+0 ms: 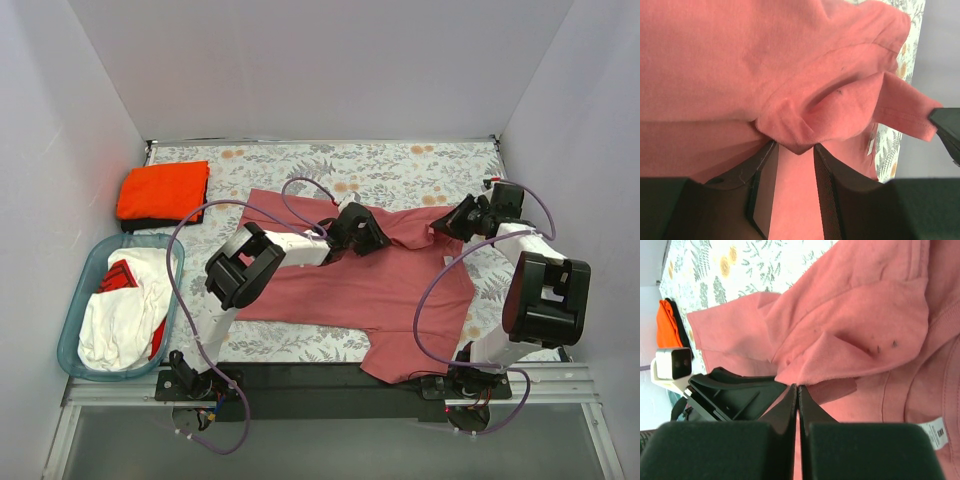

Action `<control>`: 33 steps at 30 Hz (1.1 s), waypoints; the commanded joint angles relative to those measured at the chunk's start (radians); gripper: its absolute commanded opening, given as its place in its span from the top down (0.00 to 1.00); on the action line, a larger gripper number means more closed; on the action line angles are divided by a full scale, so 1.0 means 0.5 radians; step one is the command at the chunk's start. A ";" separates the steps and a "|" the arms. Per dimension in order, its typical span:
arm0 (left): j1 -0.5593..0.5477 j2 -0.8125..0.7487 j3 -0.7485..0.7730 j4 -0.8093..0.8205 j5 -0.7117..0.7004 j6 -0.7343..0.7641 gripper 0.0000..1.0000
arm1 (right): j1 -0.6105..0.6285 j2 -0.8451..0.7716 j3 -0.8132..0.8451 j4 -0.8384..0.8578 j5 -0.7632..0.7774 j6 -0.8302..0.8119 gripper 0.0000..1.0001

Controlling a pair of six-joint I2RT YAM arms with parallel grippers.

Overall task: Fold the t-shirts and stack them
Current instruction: Fold the tshirt

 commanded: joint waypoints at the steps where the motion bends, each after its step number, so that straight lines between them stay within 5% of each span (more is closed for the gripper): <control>1: -0.011 0.003 0.046 0.115 -0.115 -0.003 0.67 | 0.000 0.049 0.107 0.106 -0.044 0.049 0.99; 33: -0.066 0.159 0.166 0.343 -0.146 -0.007 0.68 | 0.003 0.279 0.162 0.305 -0.109 0.156 0.99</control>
